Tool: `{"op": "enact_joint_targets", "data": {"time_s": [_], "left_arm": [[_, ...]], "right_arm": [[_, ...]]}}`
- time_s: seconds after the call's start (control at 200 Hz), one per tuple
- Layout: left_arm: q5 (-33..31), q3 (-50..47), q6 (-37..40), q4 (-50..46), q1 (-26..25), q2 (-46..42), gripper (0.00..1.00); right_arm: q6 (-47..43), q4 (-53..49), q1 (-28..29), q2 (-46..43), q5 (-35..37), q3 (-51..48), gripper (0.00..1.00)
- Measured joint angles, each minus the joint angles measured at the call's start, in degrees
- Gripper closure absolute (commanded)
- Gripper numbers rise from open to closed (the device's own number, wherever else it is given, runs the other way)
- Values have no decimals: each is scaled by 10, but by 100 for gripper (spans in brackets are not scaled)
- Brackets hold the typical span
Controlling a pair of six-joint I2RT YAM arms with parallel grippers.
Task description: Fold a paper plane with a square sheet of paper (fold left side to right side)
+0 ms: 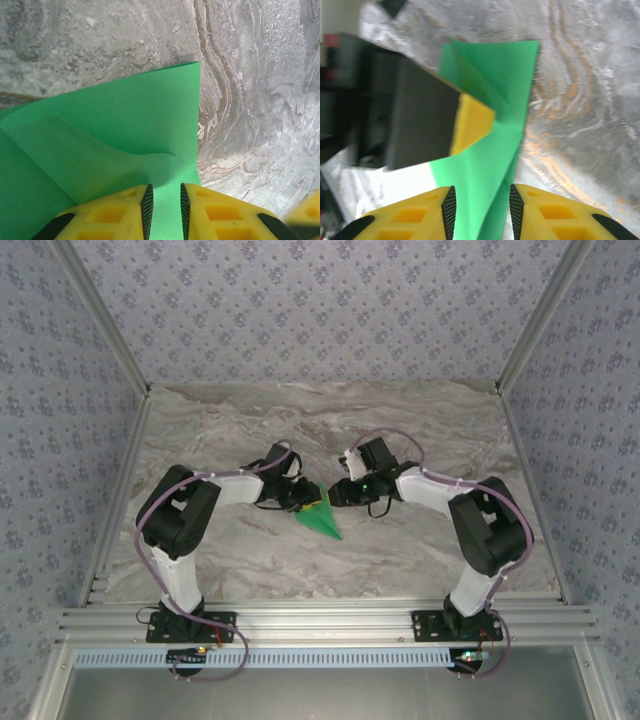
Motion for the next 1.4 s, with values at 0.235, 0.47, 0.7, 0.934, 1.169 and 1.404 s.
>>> {"op": "enact_joint_targets", "data": {"time_s": [0.235, 0.47, 0.7, 0.934, 1.169, 1.404], "left_arm": [[0, 0, 0, 0, 0, 0, 75], [0, 0, 0, 0, 0, 0, 75], [0, 0, 0, 0, 0, 0, 75], [0, 0, 0, 0, 0, 0, 75], [0, 0, 0, 0, 0, 0, 75], [0, 0, 1, 0, 0, 0, 75]], "right_arm": [[13, 1, 37, -9, -69, -29, 68], [14, 1, 48, 26, -83, -37, 69], [12, -6, 48, 38, -80, -43, 69], [4, -23, 49, 41, -65, -43, 69], [-5, -31, 53, 42, -56, -43, 70], [-8, -46, 54, 42, -49, -43, 73]]}}
